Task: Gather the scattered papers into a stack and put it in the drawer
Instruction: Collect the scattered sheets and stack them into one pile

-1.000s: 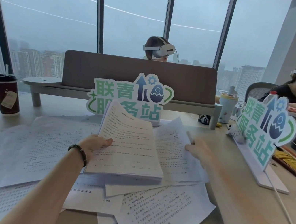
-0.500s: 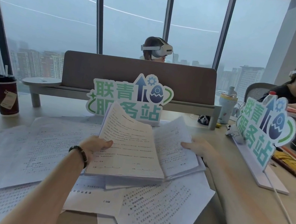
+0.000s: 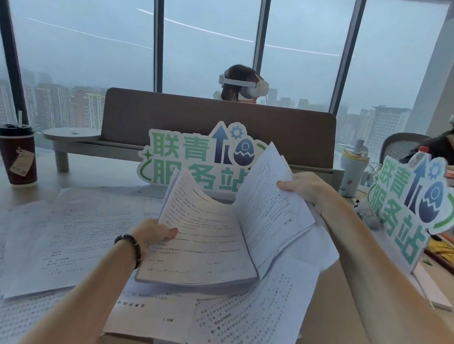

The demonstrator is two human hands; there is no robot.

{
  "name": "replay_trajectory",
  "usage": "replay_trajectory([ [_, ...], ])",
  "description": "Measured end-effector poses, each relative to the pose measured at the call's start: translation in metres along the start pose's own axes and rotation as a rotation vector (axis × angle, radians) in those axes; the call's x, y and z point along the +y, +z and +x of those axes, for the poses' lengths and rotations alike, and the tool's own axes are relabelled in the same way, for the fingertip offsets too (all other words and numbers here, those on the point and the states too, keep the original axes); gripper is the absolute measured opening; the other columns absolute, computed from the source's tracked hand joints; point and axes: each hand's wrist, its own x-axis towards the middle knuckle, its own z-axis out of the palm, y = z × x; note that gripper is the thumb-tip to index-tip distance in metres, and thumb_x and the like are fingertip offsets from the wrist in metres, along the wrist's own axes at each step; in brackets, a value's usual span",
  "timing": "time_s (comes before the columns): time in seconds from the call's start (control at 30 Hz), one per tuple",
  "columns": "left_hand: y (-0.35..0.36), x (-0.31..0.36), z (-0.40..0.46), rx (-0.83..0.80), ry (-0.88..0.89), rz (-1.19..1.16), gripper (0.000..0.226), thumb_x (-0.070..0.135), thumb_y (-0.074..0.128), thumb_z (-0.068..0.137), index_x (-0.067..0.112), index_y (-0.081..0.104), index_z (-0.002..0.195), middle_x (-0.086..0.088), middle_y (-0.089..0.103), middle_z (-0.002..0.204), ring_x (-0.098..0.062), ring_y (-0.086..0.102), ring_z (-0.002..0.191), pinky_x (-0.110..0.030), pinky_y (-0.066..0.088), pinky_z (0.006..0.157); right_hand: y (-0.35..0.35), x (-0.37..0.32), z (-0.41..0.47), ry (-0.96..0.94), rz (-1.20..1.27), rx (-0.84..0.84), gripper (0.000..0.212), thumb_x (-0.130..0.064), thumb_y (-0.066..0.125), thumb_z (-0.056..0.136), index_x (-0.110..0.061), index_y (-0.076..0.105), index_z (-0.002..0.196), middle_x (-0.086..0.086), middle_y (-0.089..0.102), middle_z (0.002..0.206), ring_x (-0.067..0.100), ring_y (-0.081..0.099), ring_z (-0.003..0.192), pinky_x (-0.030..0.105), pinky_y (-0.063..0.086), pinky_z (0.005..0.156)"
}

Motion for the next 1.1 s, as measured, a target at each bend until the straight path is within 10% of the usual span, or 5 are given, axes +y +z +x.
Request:
replay_trajectory([
  [0.43, -0.002, 0.000, -0.002, -0.006, 0.021, -0.049, 0.035, 0.022, 0.069, 0.092, 0.001, 0.062, 0.119, -0.019, 0.070, 0.110, -0.036, 0.068, 0.099, -0.047, 0.056, 0.086, -0.019, -0.069, -0.029, -0.282, -0.045, 0.056, 0.035, -0.032, 0.068, 0.092, -0.007, 0.068, 0.117, 0.009, 0.070, 0.111, 0.030, 0.070, 0.098, 0.045, 0.056, 0.092],
  [0.6, -0.004, 0.002, -0.006, -0.052, 0.023, -0.095, 0.037, 0.028, 0.064, 0.095, 0.003, 0.062, 0.122, -0.018, 0.070, 0.112, -0.037, 0.067, 0.103, -0.053, 0.054, 0.092, -0.029, -0.070, -0.027, -0.308, 0.146, 0.064, 0.027, -0.022, 0.070, 0.091, -0.008, 0.069, 0.114, 0.005, 0.074, 0.102, 0.014, 0.074, 0.071, 0.025, 0.058, 0.058],
  [0.87, -0.002, 0.010, -0.013, -0.089, 0.090, -0.217, 0.029, 0.035, 0.062, 0.094, 0.006, 0.065, 0.099, -0.006, 0.074, 0.070, -0.020, 0.071, 0.059, -0.027, 0.055, 0.048, -0.004, -0.009, 0.005, -0.144, 0.029, 0.190, 0.035, -0.014, 0.072, 0.088, 0.000, 0.068, 0.120, 0.013, 0.067, 0.115, 0.027, 0.063, 0.093, 0.035, 0.053, 0.082],
  [1.1, 0.002, 0.017, -0.017, -0.174, 0.179, -0.264, 0.067, 0.065, 0.064, 0.070, 0.018, 0.068, 0.117, -0.008, 0.073, 0.114, -0.028, 0.071, 0.103, -0.039, 0.056, 0.089, 0.041, 0.055, 0.009, 0.041, 0.071, 0.113, 0.012, -0.011, 0.071, 0.089, -0.004, 0.069, 0.098, 0.008, 0.069, 0.093, 0.017, 0.063, 0.074, 0.016, 0.048, 0.053],
])
